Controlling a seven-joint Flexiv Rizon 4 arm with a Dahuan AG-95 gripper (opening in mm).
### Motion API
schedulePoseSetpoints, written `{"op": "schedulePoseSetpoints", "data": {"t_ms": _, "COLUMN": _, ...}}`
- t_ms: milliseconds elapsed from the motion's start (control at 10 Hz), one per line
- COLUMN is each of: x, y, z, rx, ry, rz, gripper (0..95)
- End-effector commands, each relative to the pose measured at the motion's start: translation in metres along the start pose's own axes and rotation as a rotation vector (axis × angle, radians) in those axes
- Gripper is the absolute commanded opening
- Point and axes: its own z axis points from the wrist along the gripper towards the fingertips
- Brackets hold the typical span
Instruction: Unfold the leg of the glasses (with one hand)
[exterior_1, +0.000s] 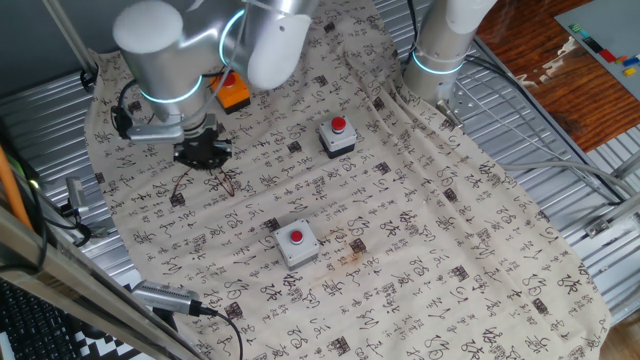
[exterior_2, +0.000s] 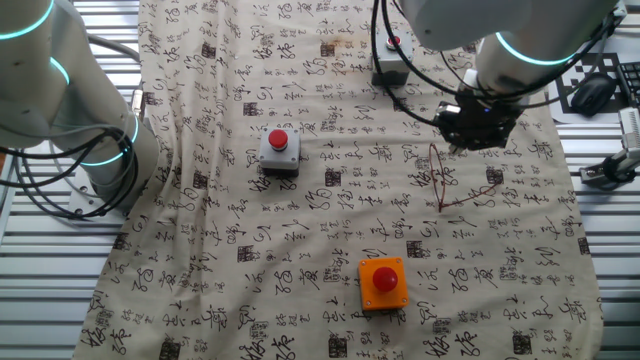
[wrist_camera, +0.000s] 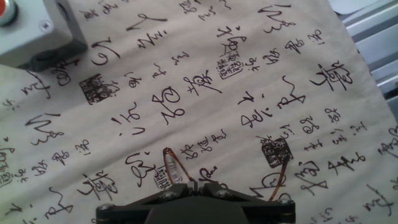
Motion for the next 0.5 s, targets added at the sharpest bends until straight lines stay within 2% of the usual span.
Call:
{"op": "schedulePoseSetpoints", "data": {"t_ms": 100, "x": 0.0000, "y": 0.0004, "z": -0.0002, "rx": 0.005, "ry": 0.005, "rz": 0.041, "gripper": 0.0}}
{"op": "schedulePoseSetpoints", "data": {"t_ms": 500, "x": -0.0003, "y": -0.0033, "z": 0.0023, "rx": 0.012, "ry": 0.000, "rz": 0.053, "gripper": 0.0}}
